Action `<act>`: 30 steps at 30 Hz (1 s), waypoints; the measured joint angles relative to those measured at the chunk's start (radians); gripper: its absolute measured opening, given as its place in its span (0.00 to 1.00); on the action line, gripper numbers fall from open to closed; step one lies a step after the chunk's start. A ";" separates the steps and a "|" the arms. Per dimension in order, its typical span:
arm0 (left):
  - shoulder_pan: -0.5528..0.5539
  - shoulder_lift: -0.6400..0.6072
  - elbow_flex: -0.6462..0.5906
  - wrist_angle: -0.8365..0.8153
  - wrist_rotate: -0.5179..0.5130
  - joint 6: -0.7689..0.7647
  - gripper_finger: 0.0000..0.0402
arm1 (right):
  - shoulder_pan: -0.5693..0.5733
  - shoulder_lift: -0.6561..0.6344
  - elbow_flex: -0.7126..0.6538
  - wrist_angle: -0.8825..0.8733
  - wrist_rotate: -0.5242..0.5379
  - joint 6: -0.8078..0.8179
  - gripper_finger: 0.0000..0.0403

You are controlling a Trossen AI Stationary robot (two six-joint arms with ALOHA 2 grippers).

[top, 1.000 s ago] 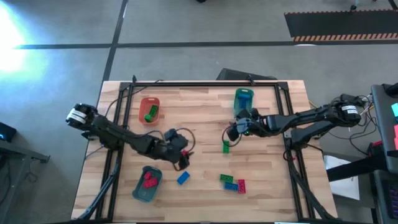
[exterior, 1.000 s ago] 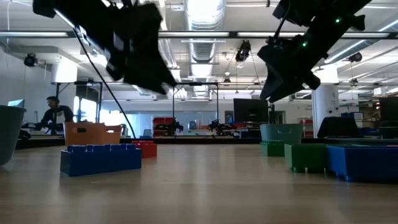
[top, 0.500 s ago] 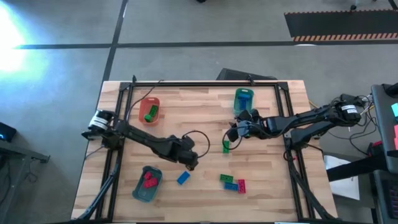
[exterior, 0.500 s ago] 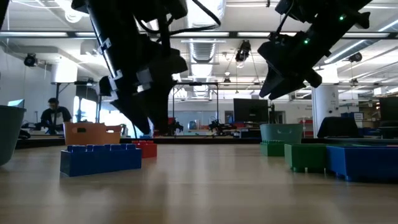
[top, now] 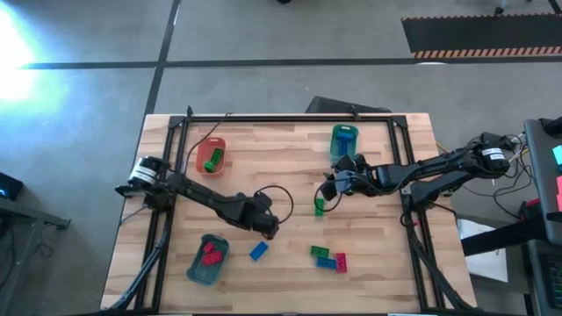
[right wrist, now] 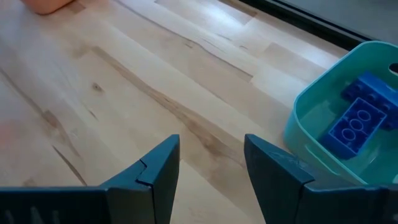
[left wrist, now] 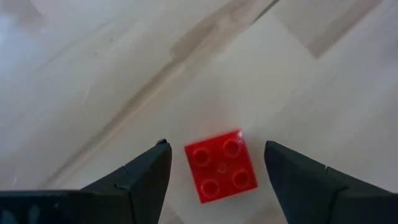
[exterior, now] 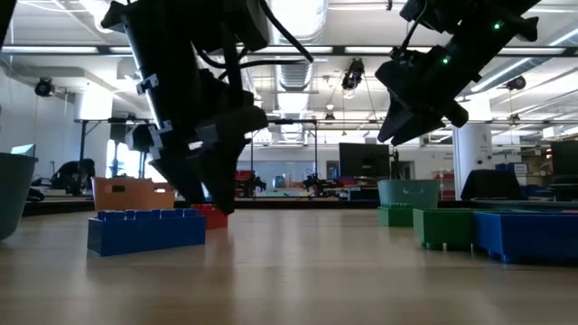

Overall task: Sort & place blocks by color
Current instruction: Put the red game piece into the blue bin

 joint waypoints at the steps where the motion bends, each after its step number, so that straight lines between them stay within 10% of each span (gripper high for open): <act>1: -0.001 0.002 0.000 -0.002 0.000 0.000 0.60 | 0.000 0.000 0.000 0.001 0.000 0.000 0.42; 16: -0.001 0.008 0.000 0.002 -0.006 0.000 0.29 | 0.000 0.000 -0.003 0.000 -0.001 0.000 0.42; 30: -0.012 -0.042 0.013 -0.002 -0.012 0.097 0.33 | 0.000 0.000 -0.003 -0.001 0.001 0.000 0.42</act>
